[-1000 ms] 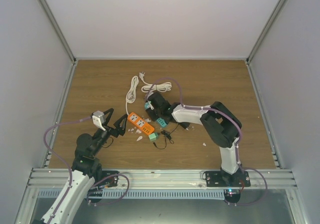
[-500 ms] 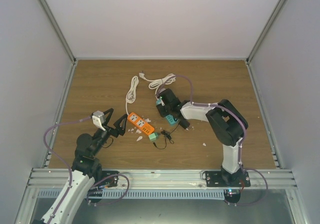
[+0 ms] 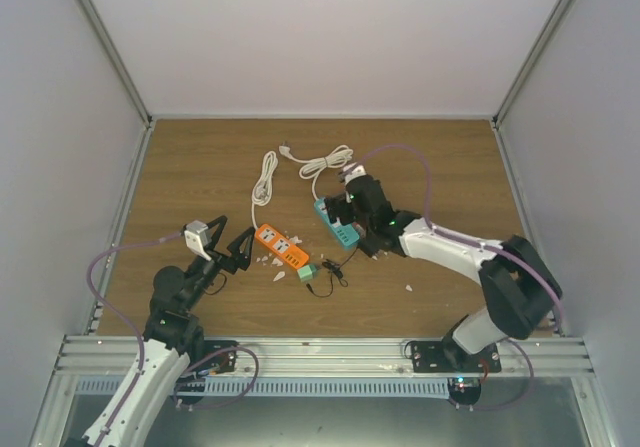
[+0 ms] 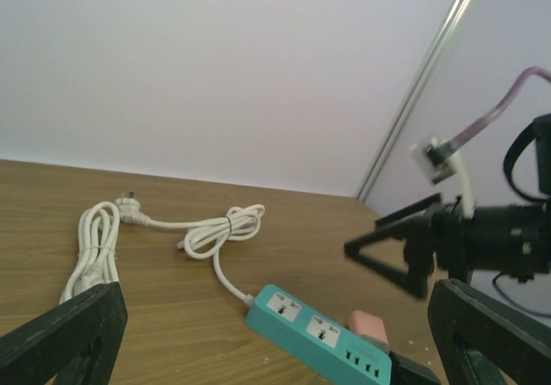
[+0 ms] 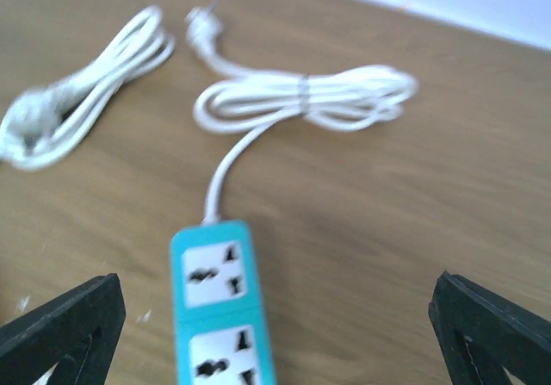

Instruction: Insert the plug

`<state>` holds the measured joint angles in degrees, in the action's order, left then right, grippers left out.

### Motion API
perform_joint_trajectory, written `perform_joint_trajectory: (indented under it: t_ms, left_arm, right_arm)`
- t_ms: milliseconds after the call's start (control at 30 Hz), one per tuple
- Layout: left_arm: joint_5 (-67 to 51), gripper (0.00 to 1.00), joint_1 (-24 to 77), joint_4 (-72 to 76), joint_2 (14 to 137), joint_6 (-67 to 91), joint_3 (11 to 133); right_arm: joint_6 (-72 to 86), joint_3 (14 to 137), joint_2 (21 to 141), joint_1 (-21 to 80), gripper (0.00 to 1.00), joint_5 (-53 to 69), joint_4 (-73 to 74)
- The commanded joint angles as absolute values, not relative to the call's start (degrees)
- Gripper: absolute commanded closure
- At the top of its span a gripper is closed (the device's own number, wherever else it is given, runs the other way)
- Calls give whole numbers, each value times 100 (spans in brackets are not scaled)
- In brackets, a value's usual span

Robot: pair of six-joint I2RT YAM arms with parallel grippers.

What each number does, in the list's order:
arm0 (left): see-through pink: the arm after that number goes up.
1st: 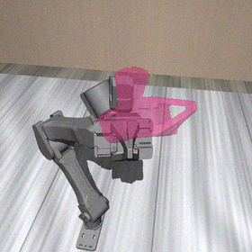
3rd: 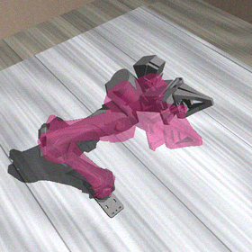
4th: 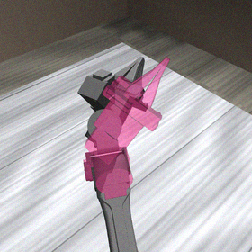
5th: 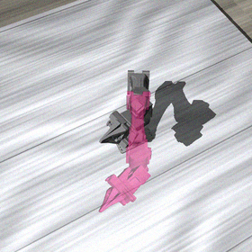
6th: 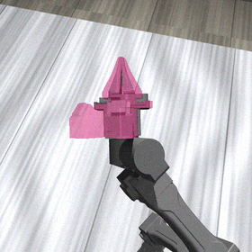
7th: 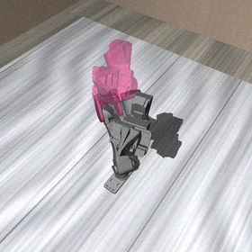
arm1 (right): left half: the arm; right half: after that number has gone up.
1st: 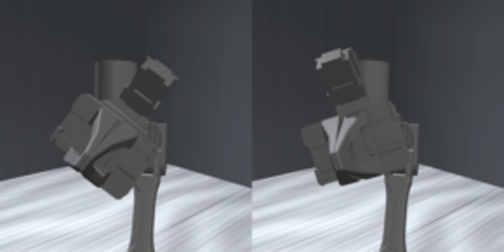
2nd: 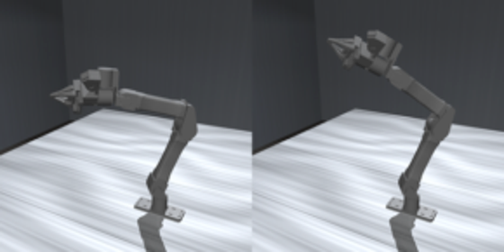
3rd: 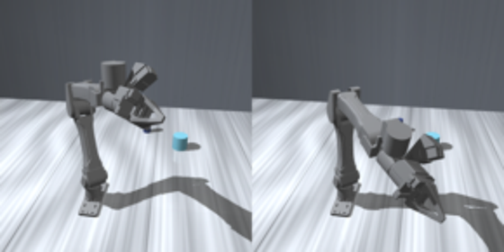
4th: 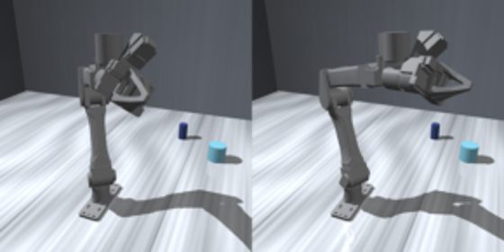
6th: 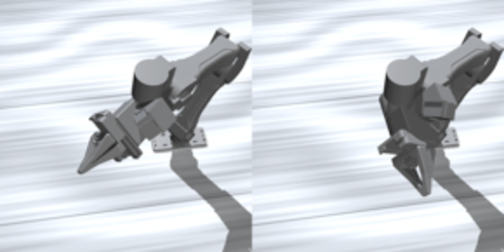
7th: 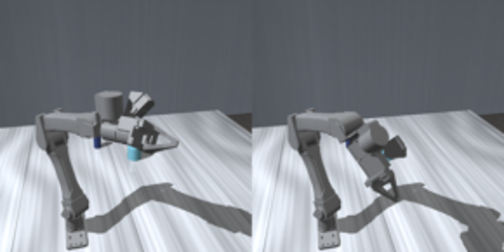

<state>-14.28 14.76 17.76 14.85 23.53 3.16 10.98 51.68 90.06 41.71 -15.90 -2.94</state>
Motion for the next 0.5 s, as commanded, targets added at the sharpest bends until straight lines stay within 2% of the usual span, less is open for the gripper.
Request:
perform_joint_trajectory:
  t_ms: [0, 100, 333, 467]
  left_arm:
    - [-1363, 1, 1503, 2013, 1485, 2364, 233]
    - [-1362, 1, 1498, 1996, 1477, 2364, 233]
    - [-1357, 1, 1495, 1988, 1464, 2373, 228]
    - [-1358, 1, 1502, 1994, 1467, 2373, 224]
  right_arm:
    - [2732, 5443, 8806, 3785, 0, -2676, 974]
    - [3278, 5535, 9032, 3593, 1, -2564, 1842]
    - [4623, 5491, 8787, 3257, 0, -2415, 2390]
    - [4925, 6094, 9223, 3209, 0, -2423, 3002]
